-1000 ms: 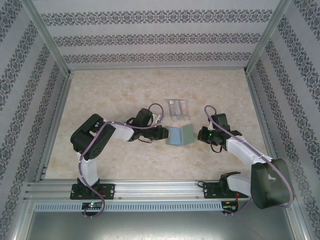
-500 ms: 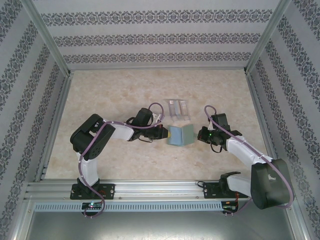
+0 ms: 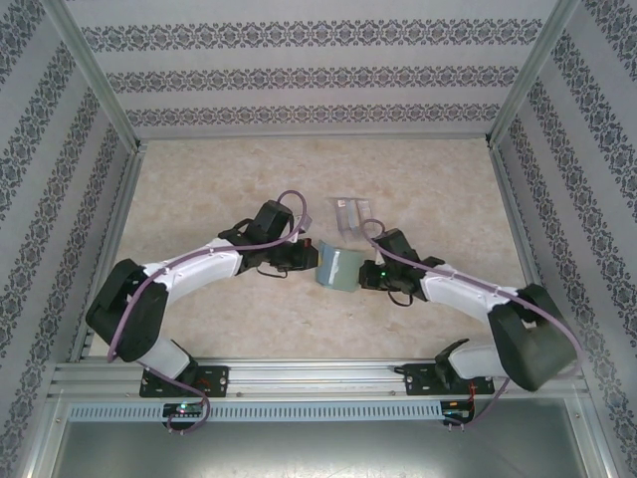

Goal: Put the credit cards into the card holder

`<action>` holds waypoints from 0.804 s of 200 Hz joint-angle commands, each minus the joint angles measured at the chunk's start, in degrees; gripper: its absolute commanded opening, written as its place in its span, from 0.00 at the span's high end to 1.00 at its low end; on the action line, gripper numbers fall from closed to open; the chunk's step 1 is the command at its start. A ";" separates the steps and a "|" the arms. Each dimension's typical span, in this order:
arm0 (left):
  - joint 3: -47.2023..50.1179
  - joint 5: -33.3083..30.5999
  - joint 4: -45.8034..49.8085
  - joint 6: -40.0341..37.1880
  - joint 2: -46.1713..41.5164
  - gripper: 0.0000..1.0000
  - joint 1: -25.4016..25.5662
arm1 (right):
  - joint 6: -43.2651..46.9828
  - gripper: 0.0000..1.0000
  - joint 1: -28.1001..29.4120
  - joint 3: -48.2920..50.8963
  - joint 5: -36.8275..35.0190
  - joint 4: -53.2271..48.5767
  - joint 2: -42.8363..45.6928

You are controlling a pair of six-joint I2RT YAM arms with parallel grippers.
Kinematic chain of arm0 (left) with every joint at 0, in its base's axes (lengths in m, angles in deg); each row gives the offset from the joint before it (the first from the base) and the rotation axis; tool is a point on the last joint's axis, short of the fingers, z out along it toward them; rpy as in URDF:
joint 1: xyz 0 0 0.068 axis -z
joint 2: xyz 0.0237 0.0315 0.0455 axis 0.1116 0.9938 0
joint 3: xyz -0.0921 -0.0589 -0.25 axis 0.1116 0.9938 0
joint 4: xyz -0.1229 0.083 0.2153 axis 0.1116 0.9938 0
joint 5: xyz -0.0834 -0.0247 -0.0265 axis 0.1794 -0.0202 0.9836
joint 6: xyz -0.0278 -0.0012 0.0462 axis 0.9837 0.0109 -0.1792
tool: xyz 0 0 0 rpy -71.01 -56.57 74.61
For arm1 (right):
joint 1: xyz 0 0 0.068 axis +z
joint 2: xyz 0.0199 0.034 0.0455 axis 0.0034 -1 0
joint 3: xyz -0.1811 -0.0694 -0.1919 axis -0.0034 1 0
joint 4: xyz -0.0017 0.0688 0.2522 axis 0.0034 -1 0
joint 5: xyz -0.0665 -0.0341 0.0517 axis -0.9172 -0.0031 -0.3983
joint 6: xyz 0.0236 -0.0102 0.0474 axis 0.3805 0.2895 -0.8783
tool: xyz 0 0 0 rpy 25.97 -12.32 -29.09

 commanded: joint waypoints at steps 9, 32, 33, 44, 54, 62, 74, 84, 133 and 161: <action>-3.15 -4.34 14.73 -3.47 1.72 1.00 0.08 | -1.71 0.67 1.47 -3.16 -2.15 2.15 -2.54; -4.84 -5.61 17.94 -2.64 4.11 1.00 -0.05 | -1.31 0.58 -1.13 -3.33 1.10 0.51 0.27; -4.89 -5.53 17.89 -2.56 4.21 1.00 -0.06 | -1.23 0.58 -1.30 -3.25 1.19 0.44 0.51; -5.45 -4.56 17.55 -2.06 5.23 1.00 -0.07 | -0.68 0.55 -2.85 -2.60 1.69 -0.60 3.53; -6.13 -4.22 17.90 -1.65 6.02 1.00 -0.07 | 0.07 0.50 -4.28 -2.17 1.65 -1.89 6.11; -6.88 -4.30 18.46 -1.52 6.72 1.00 -0.07 | 0.87 0.47 -4.96 -2.27 2.08 -2.99 7.65; -8.09 -4.28 19.56 -1.30 7.74 1.00 -0.07 | 2.54 0.45 -5.12 -3.18 4.79 -3.87 8.45; -8.91 -4.63 20.45 -1.00 8.46 1.00 -0.07 | 2.85 0.45 -4.42 -4.24 8.52 -3.72 7.94; -10.79 -4.58 23.53 -0.96 8.46 1.00 -0.33 | -6.14 0.56 -0.17 -4.38 11.50 3.51 1.16; -11.13 -4.39 25.03 -2.39 4.95 1.00 -1.02 | -4.03 0.66 1.45 -5.70 11.40 3.86 -4.53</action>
